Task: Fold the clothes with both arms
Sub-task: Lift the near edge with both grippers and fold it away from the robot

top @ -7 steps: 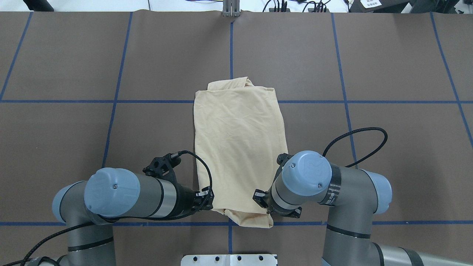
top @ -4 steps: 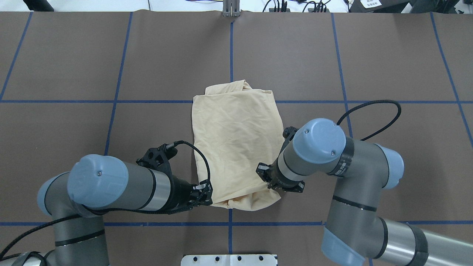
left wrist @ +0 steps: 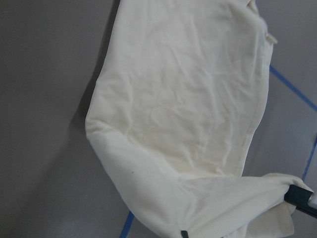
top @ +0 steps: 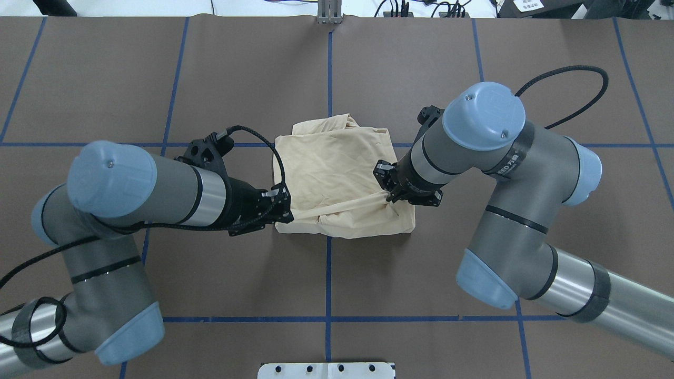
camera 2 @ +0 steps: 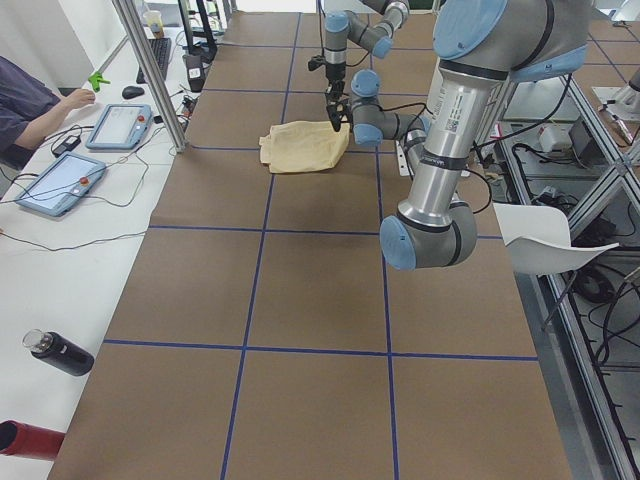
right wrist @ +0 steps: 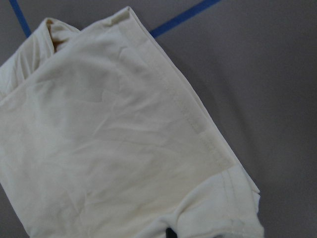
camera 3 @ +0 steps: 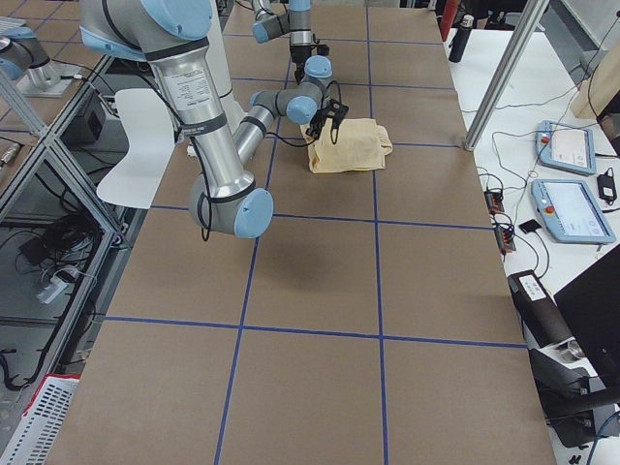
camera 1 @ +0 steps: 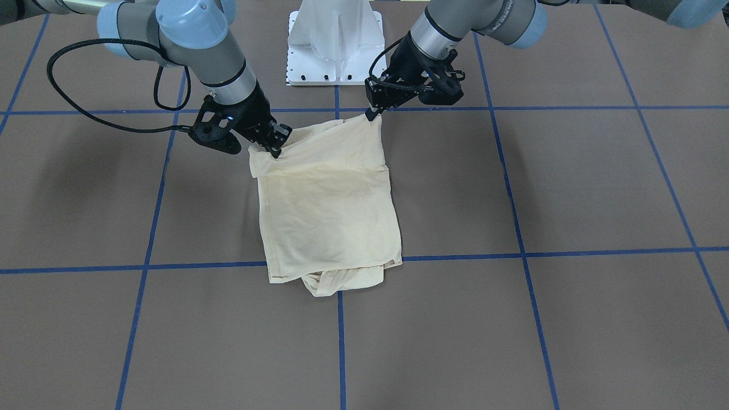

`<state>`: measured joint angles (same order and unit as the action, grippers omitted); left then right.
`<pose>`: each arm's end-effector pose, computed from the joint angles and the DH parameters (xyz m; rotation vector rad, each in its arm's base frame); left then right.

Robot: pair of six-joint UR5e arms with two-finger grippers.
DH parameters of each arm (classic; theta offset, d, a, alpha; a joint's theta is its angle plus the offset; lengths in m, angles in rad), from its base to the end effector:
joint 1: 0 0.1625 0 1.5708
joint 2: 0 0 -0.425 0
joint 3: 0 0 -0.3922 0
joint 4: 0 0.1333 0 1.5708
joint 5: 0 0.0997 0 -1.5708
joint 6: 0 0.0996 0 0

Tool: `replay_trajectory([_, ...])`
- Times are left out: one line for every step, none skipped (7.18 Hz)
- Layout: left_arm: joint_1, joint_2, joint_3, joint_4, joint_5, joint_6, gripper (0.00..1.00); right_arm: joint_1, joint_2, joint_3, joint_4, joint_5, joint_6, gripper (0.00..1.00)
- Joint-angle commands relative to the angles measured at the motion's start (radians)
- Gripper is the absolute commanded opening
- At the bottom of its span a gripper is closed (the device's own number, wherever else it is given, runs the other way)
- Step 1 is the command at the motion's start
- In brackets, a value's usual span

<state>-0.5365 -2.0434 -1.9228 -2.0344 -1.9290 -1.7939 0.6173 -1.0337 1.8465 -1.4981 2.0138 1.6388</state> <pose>0.4457 -0.3795 0.1832 -0.1052 1.3139 -0.4172 -0.4530 -0.4327 0.2226 -0.1630 -0.9567 0.4353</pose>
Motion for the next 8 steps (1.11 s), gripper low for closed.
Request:
replay_trajectory([-0.104, -0.134, 0.197, -0.009, -0.042, 0.068, 0.00, 0.059, 0.119, -0.158, 0.004, 0.003, -0.051, 0.00])
replay_trajectory([-0.141, -0.162, 0.278, -0.030, -0.042, 0.111, 0.00, 0.079, 0.154, -0.218, 0.004, 0.003, -0.089, 0.00])
replay_trajectory([-0.170, -0.172, 0.365, -0.100, -0.042, 0.128, 0.00, 0.100, 0.196, -0.274, 0.004, 0.005, -0.094, 0.00])
replay_trajectory([-0.184, -0.173, 0.434, -0.163, -0.042, 0.134, 0.00, 0.105, 0.228, -0.323, 0.005, 0.003, -0.102, 0.00])
replay_trajectory([-0.191, -0.173, 0.474, -0.194, -0.042, 0.152, 0.00, 0.105, 0.256, -0.389, 0.048, -0.001, -0.103, 0.00])
replay_trajectory([-0.191, -0.188, 0.511, -0.214, -0.042, 0.156, 0.00, 0.107, 0.279, -0.473, 0.120, -0.003, -0.102, 0.00])
replay_trajectory([-0.191, -0.214, 0.563, -0.249, -0.041, 0.154, 0.00, 0.110, 0.290, -0.512, 0.131, -0.006, -0.103, 0.00])
replay_trajectory([-0.191, -0.227, 0.597, -0.280, -0.041, 0.153, 0.00, 0.113, 0.302, -0.550, 0.146, -0.007, -0.106, 0.00])
